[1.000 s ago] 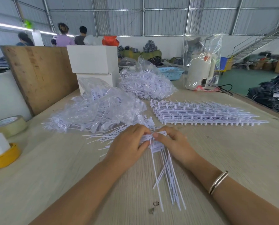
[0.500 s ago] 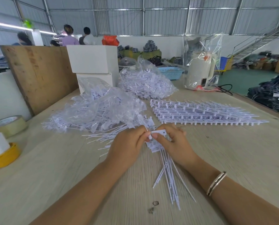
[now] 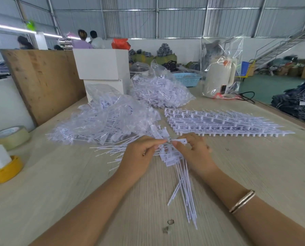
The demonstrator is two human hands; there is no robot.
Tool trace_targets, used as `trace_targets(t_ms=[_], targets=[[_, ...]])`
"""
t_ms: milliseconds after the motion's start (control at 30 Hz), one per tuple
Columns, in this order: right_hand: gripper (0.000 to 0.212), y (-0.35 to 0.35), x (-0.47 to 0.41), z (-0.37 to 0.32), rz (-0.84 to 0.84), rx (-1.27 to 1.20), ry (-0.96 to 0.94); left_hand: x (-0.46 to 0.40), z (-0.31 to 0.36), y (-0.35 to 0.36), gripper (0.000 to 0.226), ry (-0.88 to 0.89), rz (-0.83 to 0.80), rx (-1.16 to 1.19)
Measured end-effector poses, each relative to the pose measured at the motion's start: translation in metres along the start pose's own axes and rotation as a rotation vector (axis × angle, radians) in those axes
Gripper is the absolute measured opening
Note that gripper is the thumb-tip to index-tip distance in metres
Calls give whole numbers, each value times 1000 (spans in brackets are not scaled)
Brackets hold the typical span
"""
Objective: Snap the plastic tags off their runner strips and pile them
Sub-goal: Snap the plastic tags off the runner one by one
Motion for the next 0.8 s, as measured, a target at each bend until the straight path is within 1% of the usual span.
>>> trace_targets(t_ms=[33,100,167,233,300,333,400,433,467,500,533,600,633,667,700,733,800], targets=[[6,2,-1,1,30,99,1,0,-3,1,35,5,-18,-41],[18,9,-2,4,18,243,50,1,-10,2,35,1,-59,-125],[28,15,-2,6,0,323,72,1,-15,6,34,-4,-109,-226],[32,15,-1,4,35,338,50,3,-21,13,38,-37,-189,-335],[31,7,0,0,117,308,16,4,-23,18,45,-63,-251,-405],[30,2,0,-3,154,282,3,4,-22,17,49,-70,-257,-422],[31,-8,0,-6,185,280,-17,1,-17,11,51,-62,-202,-469],[33,-12,-1,-7,163,310,-15,1,-13,6,46,-54,-157,-491],[37,-16,-2,-6,110,358,10,0,-9,0,33,-54,-113,-519],[41,-21,-2,-3,35,418,61,1,-6,-4,14,-85,-106,-562],[44,-26,0,1,-46,480,125,2,-8,-7,10,-147,-141,-610],[50,-32,5,9,-192,581,227,10,-17,-2,43,-286,-337,-708],[51,-31,9,11,-263,597,248,14,-20,1,51,-315,-412,-724],[48,-27,13,10,-334,583,248,16,-20,5,56,-318,-453,-713],[42,-20,17,7,-396,544,239,16,-19,7,57,-308,-455,-680],[34,-12,20,4,-437,478,246,16,-18,9,55,-290,-440,-635],[21,-3,24,0,-481,271,343,15,-15,13,50,-244,-429,-594]])
Point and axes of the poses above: each hand's wrist, its own x-axis away from the middle knuckle, its own y-axis out of the palm, z = x × y, the point moved 6 cm from there along -x, towards the middle knuckle, and after that the axes turned 11 degrees about y, right-handed, at the moved point
